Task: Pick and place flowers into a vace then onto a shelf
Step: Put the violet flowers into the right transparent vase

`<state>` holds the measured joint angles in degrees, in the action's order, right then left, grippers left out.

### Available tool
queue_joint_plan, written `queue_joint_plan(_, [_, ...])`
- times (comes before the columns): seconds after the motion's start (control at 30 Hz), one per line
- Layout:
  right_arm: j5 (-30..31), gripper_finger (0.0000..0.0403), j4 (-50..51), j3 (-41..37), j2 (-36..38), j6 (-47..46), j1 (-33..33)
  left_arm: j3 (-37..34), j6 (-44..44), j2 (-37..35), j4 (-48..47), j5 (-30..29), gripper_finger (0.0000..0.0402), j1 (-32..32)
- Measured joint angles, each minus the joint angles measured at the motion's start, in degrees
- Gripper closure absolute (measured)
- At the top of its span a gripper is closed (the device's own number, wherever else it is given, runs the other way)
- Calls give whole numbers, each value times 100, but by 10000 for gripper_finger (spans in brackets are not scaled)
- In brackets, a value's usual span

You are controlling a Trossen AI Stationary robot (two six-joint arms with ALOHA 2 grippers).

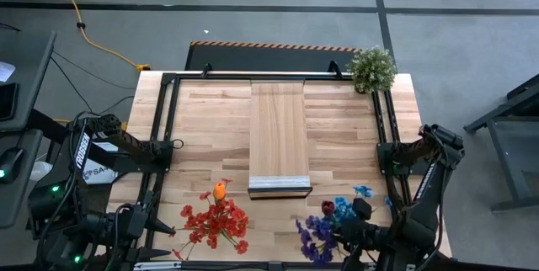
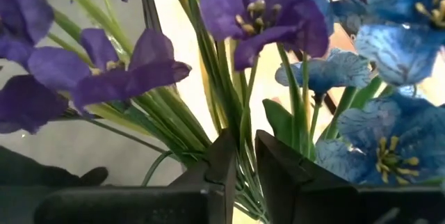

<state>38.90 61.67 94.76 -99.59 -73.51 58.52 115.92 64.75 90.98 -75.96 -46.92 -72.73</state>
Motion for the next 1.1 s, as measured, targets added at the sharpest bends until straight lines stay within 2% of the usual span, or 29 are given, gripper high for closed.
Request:
queue_joint_plan(0.9, [-315, 379, -22, 0, -4, 1, 43, 0, 4, 0, 7, -2, 169, -2])
queue_joint_plan(1.1, [-295, 371, -27, 0, -4, -160, 127, -1, 4, 0, 7, -2, 169, 0])
